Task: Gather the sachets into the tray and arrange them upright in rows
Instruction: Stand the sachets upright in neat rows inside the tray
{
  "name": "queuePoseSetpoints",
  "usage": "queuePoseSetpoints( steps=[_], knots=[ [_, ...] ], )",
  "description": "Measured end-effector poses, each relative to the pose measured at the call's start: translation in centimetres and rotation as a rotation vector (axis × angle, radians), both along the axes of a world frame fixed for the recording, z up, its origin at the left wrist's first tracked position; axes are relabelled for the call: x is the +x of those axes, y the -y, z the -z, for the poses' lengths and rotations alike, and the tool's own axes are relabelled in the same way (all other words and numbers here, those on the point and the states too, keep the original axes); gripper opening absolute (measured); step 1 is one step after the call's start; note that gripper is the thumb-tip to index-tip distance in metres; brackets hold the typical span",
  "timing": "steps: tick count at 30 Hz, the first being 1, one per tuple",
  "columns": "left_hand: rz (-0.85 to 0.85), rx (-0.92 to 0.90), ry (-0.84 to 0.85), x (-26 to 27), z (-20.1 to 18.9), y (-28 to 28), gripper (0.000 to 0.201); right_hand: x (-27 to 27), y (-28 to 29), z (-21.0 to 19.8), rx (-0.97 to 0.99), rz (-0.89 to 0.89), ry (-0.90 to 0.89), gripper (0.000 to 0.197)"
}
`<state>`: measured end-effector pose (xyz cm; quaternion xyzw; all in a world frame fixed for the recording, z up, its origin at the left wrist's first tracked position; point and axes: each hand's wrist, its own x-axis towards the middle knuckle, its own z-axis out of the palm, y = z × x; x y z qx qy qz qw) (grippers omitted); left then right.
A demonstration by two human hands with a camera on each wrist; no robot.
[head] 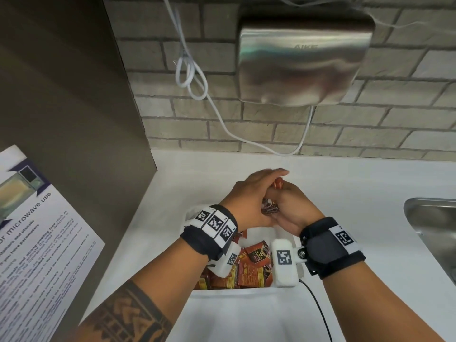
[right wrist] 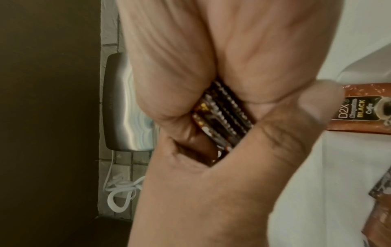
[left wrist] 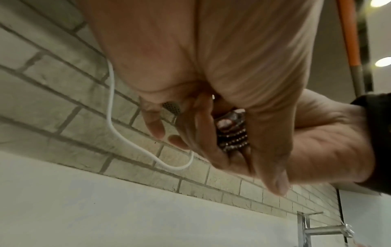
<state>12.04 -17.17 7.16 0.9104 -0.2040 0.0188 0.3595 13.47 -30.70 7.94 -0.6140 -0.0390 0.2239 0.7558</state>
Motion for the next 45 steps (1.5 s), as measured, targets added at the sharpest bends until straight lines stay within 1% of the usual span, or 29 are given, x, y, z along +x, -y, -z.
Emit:
queuePoseSetpoints(
  steps=[3,6,7,9,10,11,13,14,15,17,18,20,21,22,23,24,25,26,27,29,30,31,33,35,38,40,42,45],
  knots=[
    [0.026,0.039,-0.029,-0.1,-0.5,-0.1,0.101,-0.3,0.0,0.0,-0.046,-0.004,0.004,0.015],
    [0.026,0.101,0.008,-0.2,-0.6,-0.5,0.097,-0.3,0.5,0.3,-0.100,-0.061,0.005,0.010],
    [0.012,0.128,0.024,-0.2,-0.7,-0.7,0.095,-0.2,0.7,0.5,-0.138,-0.059,0.010,0.013],
    [-0.031,0.182,0.032,0.0,-0.8,-0.9,0.094,0.0,1.1,1.0,-0.289,-0.004,0.081,0.026],
    [-0.047,0.201,0.027,0.2,-0.8,-1.0,0.095,0.0,1.2,1.1,-0.361,0.032,0.140,0.029],
    [-0.055,0.211,0.016,0.3,-0.8,-1.0,0.095,0.0,1.4,1.2,-0.415,0.061,0.201,0.028],
    [-0.057,0.206,0.003,0.6,-0.5,-0.9,0.099,-0.1,1.9,1.1,-0.462,0.096,0.293,0.019],
    [-0.058,0.156,-0.010,0.7,-0.3,-0.9,0.104,-0.1,2.1,1.0,-0.444,0.113,0.305,0.015],
    [-0.064,0.049,-0.042,0.8,-0.3,-1.0,0.110,-0.2,2.4,0.7,-0.394,0.122,0.293,0.013],
    [-0.110,-0.280,-0.157,1.2,0.0,-1.2,0.119,-0.4,2.8,0.1,-0.272,0.122,0.243,0.015],
    [-0.141,-0.445,-0.238,1.2,-0.1,-1.1,0.118,-0.6,3.1,-0.3,-0.228,0.112,0.221,0.015],
    [-0.171,-0.759,-0.440,1.2,-0.2,-0.9,0.105,-0.8,3.2,-0.6,-0.163,0.095,0.193,0.016],
    [-0.153,-0.891,-0.549,1.1,-0.1,-0.7,0.092,-1.0,3.2,-0.7,-0.138,0.088,0.191,0.018],
    [-0.103,-0.979,-0.632,1.0,-0.1,-0.3,0.076,-1.1,3.0,-0.6,-0.125,0.086,0.196,0.021],
    [-0.040,-1.022,-0.670,0.9,0.0,0.0,0.060,-1.4,2.9,-0.6,-0.112,0.086,0.206,0.022],
    [0.018,-1.041,-0.671,0.8,0.0,0.3,0.049,-1.4,2.9,-0.2,-0.112,0.096,0.223,0.023],
    [0.059,-1.051,-0.654,0.8,0.1,0.6,0.044,-1.5,2.9,0.0,-0.125,0.108,0.243,0.024],
    [0.085,-1.052,-0.632,0.9,0.3,0.7,0.041,-1.4,3.0,0.4,-0.187,0.134,0.282,0.023],
    [0.092,-1.049,-0.613,1.0,0.4,0.8,0.040,-1.2,3.1,0.5,-0.288,0.172,0.321,0.022],
    [0.060,-1.028,-0.581,1.2,0.6,0.7,0.037,-0.8,3.7,0.5,-0.513,0.300,0.405,0.028],
    [0.037,-1.007,-0.562,1.2,0.7,0.6,0.035,-0.6,4.0,0.3,-0.564,0.349,0.466,0.029],
    [0.018,-0.979,-0.538,1.3,0.7,0.6,0.033,-0.4,4.4,0.0,-0.570,0.372,0.533,0.025],
    [0.000,-0.903,-0.495,1.3,0.9,0.6,0.026,0.1,4.9,-0.8,-0.542,0.320,0.609,0.013],
    [-0.020,-0.811,-0.447,1.4,1.0,0.7,0.022,0.8,5.2,-1.4,-0.560,0.185,0.593,0.010],
    [-0.028,-0.742,-0.386,1.4,1.3,0.7,0.031,1.9,5.5,-1.9,-0.642,0.062,0.549,0.013],
    [-0.011,-0.755,-0.424,1.3,1.2,0.7,0.041,2.2,5.7,-1.9,-0.647,0.040,0.549,0.012],
    [-0.005,-0.756,-0.480,1.2,1.0,0.6,0.051,2.4,5.8,-2.0,-0.666,0.038,0.605,0.009],
    [-0.039,-0.669,-0.439,1.4,0.9,0.6,0.053,2.3,5.5,-2.4,-0.731,-0.002,0.697,0.007]
  ],
)
